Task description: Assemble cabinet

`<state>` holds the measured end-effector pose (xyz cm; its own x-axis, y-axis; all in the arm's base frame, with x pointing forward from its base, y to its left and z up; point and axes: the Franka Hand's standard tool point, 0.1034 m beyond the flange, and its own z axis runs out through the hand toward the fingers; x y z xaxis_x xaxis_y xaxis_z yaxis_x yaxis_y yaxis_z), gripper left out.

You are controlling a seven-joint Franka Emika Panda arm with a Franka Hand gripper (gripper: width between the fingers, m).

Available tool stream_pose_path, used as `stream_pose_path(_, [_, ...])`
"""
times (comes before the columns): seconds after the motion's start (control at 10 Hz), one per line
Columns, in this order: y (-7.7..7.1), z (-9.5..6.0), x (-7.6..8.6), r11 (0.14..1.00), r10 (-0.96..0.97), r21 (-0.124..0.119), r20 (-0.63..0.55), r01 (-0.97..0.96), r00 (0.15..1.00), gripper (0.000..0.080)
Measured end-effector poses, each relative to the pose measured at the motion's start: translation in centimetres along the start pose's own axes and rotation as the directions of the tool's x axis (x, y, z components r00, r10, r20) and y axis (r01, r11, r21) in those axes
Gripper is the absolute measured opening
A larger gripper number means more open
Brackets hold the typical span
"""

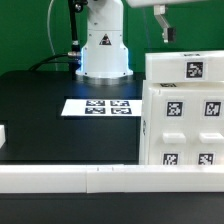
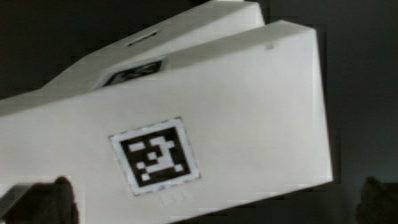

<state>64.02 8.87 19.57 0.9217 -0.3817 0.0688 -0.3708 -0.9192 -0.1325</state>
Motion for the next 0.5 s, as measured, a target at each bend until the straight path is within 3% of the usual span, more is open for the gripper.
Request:
stream_pose_path(0.3, [0.24,0.08,0.06,0.966,-0.258,-0.018,0.002,0.258,0.966,0.0796])
stream_pose_path(0.5, [-0.46,0.61,-0.10,0.809,-0.584,-0.059,0.030,0.585,0.811,0.0796])
